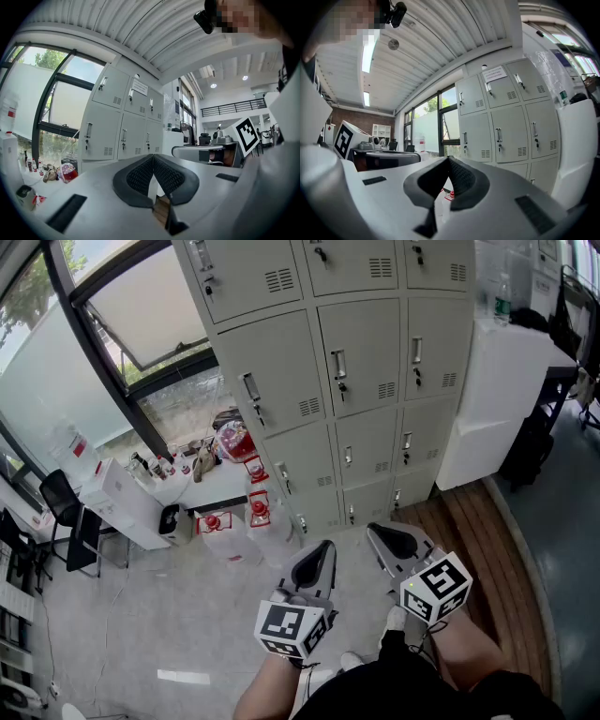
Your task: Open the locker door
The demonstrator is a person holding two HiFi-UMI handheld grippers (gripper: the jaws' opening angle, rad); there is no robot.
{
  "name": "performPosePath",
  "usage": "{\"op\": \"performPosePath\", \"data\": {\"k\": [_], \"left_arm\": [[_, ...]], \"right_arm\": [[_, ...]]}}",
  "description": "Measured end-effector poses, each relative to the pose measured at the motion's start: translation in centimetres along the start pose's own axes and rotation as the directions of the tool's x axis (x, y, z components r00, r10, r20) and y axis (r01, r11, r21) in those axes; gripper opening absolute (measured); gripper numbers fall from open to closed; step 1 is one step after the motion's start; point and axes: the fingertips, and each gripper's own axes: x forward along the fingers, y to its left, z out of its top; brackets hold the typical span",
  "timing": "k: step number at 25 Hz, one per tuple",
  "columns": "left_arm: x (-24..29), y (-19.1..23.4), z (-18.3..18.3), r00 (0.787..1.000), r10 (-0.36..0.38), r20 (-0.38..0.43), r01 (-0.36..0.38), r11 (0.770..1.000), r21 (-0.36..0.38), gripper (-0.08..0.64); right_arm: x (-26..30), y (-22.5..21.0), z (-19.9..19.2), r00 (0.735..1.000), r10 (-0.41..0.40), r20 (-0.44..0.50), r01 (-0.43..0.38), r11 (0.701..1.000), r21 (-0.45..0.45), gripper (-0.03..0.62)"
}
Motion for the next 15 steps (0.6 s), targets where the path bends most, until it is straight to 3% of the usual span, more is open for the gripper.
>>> {"op": "performPosePath", "data": {"k": [15], "left_arm": [[-0.88,0.66,0.01,1.0,0.008,0.007,-0.008,1.0,-0.005,0.017]], "right_arm": [[0.45,1.04,0.13,1.0,0.021,0.016,-0.021,1.0,0.02,0.054]]}}
